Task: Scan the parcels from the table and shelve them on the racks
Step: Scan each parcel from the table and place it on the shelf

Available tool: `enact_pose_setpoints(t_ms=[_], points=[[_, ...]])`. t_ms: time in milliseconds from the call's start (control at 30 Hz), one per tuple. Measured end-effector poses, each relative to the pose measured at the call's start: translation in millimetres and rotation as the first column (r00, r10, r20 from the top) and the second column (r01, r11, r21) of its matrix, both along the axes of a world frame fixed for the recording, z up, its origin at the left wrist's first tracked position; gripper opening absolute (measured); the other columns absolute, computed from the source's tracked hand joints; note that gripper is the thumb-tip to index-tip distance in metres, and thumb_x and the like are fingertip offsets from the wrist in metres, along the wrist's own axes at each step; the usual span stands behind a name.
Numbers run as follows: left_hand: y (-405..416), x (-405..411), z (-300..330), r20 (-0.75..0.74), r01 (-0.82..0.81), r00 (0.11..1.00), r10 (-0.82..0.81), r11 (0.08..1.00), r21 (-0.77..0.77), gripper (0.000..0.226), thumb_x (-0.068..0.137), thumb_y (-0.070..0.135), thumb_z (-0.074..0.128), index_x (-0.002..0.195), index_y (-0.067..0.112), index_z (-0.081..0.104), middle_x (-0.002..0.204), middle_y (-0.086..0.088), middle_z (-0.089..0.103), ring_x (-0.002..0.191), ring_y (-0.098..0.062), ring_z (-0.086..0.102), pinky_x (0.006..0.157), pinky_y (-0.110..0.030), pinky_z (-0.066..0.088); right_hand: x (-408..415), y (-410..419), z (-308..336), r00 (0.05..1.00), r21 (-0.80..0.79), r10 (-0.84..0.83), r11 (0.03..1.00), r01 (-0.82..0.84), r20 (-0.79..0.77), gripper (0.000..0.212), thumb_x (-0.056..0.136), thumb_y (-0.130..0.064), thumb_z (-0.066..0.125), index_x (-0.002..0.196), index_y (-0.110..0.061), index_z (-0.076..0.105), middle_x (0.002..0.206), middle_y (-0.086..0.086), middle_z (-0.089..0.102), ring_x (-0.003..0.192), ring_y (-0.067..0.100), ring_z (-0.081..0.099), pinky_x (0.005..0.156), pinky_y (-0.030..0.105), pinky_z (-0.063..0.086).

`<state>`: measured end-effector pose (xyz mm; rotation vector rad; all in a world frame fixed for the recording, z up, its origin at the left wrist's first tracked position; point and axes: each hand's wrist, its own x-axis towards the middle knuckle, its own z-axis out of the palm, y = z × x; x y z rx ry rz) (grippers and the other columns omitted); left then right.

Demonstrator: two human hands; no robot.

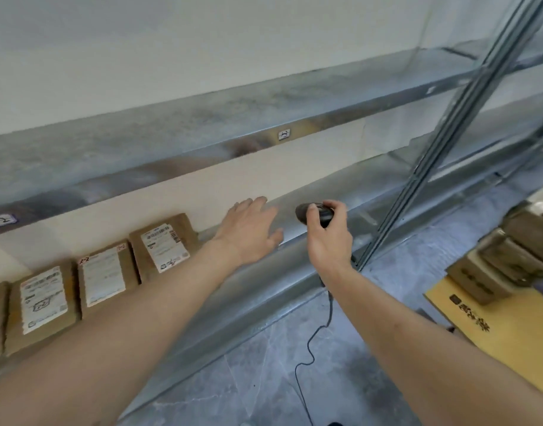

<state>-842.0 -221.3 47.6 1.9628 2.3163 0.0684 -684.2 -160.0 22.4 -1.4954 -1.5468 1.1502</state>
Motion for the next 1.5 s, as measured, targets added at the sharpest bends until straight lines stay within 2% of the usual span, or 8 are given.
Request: enact_pose_setpoints(t_ms=[100,267,467,733,967,1167,1367,1500], points=[[22.7,37.7,8.6,0.008,0.082,0.997,-0.082,0.997,0.005,0.070,0.092,0.058,0.033,0.146,0.017,0.050,0.152,-0.017,0.046,0.138,-0.037,0.045,0.113,-0.046,0.039,40.0,8.9,7.6,0.996,0.006,-0.091,0.996,0.091,-0.014,0.026,0.105,-0.053,0.049,0.126,-0.039,0.047,0.107,-0.008,0.064,0.102,0.026,0.062,0.093,0.046,0.052],[57.4,108.8,18.6,0.000,0.215,0.977,-0.215,0.975,0.050,0.059,0.103,0.050,0.049,0.153,0.020,0.045,0.163,-0.016,0.036,0.149,-0.035,0.036,0.120,-0.047,0.033,111.4,23.7,17.1,0.974,0.009,-0.223,0.975,0.224,-0.024,0.027,0.098,-0.063,0.047,0.119,-0.047,0.046,0.106,-0.010,0.067,0.096,0.025,0.067,0.091,0.053,0.056],[100.8,205.7,30.4,-0.022,0.328,0.945,-0.327,0.939,0.101,0.060,0.102,0.052,0.047,0.152,0.019,0.046,0.162,-0.016,0.038,0.150,-0.037,0.034,0.123,-0.052,0.029,211.0,43.8,37.4,0.950,0.055,-0.309,0.949,0.312,-0.050,0.023,0.103,-0.055,0.049,0.122,-0.041,0.048,0.098,-0.014,0.064,0.091,0.017,0.065,0.078,0.039,0.050],[147.8,340.3,41.1,-0.032,0.431,0.901,-0.433,0.883,0.186,0.058,0.101,0.048,0.053,0.150,0.017,0.050,0.151,-0.015,0.050,0.141,-0.034,0.045,0.117,-0.049,0.038,336.8,74.5,48.5,0.914,0.073,-0.403,0.911,0.405,-0.046,0.022,0.101,-0.056,0.051,0.118,-0.043,0.049,0.099,-0.018,0.062,0.099,0.023,0.062,0.084,0.040,0.048],[189.9,422.9,48.3,-0.010,0.447,0.890,-0.456,0.870,0.208,0.063,0.102,0.052,0.049,0.156,0.020,0.043,0.160,-0.013,0.043,0.147,-0.033,0.040,0.120,-0.050,0.036,422.1,108.7,53.7,0.879,0.081,-0.470,0.876,0.475,-0.077,0.022,0.100,-0.057,0.050,0.119,-0.046,0.048,0.099,-0.017,0.063,0.097,0.021,0.064,0.091,0.047,0.055],[236.8,466.6,67.8,0.006,0.482,0.866,-0.500,0.838,0.254,0.061,0.102,0.050,0.050,0.154,0.018,0.044,0.155,-0.012,0.048,0.143,-0.031,0.044,0.118,-0.048,0.038,467.3,142.8,71.4,0.827,0.118,-0.558,0.819,0.561,-0.061,0.023,0.103,-0.054,0.048,0.124,-0.043,0.048,0.097,-0.016,0.059,0.085,0.004,0.055,0.076,0.037,0.040],[302.3,485.8,84.4,0.046,0.481,0.848,-0.528,0.802,0.355,0.060,0.101,0.050,0.054,0.148,0.013,0.047,0.150,-0.010,0.050,0.137,-0.029,0.048,0.115,-0.045,0.042,488.9,190.1,84.3,0.766,0.162,-0.641,0.752,0.639,-0.050,0.025,0.105,-0.052,0.048,0.127,-0.040,0.047,0.093,-0.022,0.055,0.082,0.000,0.054,0.062,0.028,0.039],[348.3,496.4,83.2,0.078,0.467,0.842,-0.533,0.794,0.388,0.074,0.098,0.058,0.057,0.154,0.013,0.039,0.151,-0.011,0.046,0.135,-0.028,0.048,0.109,-0.044,0.045,489.5,225.0,83.5,0.703,0.167,-0.710,0.688,0.707,-0.048,0.021,0.101,-0.056,0.047,0.120,-0.046,0.046,0.099,-0.015,0.065,0.091,0.016,0.065,0.082,0.041,0.050]])
